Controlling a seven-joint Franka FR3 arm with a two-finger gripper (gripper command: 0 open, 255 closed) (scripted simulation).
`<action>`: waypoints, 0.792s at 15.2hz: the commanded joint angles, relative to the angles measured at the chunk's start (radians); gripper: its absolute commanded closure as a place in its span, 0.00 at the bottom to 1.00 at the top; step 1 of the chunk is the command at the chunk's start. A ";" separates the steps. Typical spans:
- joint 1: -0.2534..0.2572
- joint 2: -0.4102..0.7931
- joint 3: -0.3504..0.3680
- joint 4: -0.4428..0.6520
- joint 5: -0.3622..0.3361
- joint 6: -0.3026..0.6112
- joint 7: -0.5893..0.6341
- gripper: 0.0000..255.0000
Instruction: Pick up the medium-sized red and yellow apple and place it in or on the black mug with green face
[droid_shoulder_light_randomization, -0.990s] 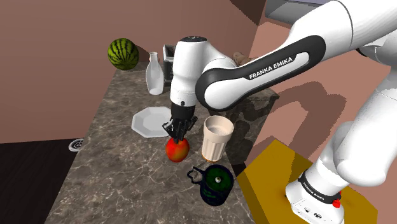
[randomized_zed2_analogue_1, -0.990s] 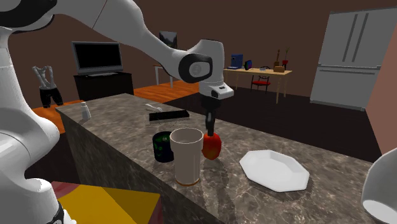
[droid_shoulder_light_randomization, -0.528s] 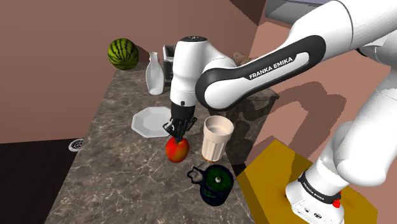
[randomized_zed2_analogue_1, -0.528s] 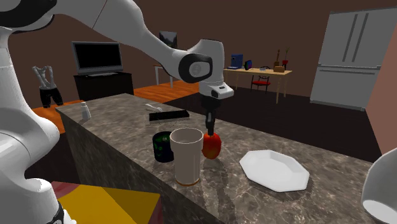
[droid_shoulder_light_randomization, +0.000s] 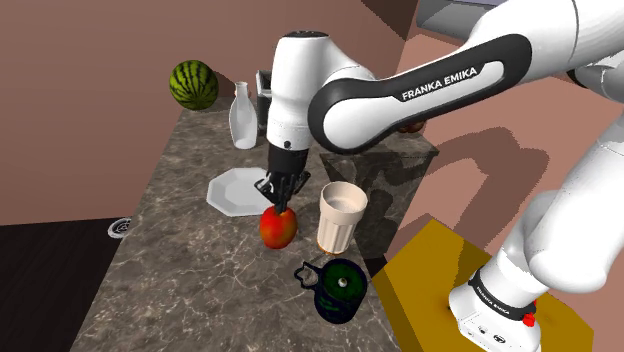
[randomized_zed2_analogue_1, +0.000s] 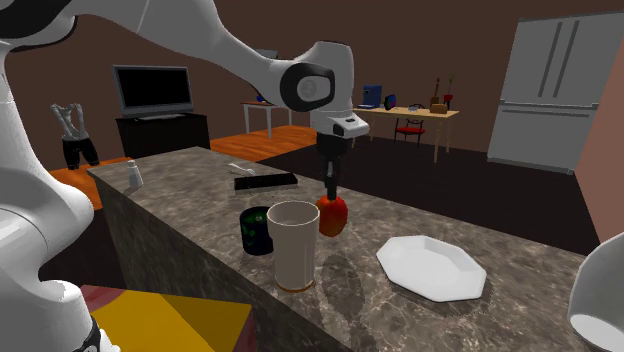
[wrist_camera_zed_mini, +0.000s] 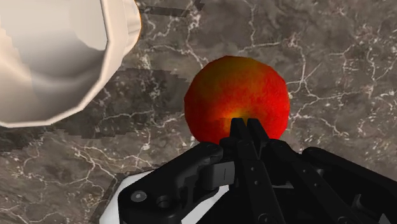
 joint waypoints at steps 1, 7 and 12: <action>-0.002 -0.015 -0.001 0.012 0.008 -0.026 -0.005 1.00; -0.004 -0.039 -0.003 0.069 0.018 -0.104 -0.010 1.00; -0.006 -0.052 -0.005 0.123 0.024 -0.170 -0.012 1.00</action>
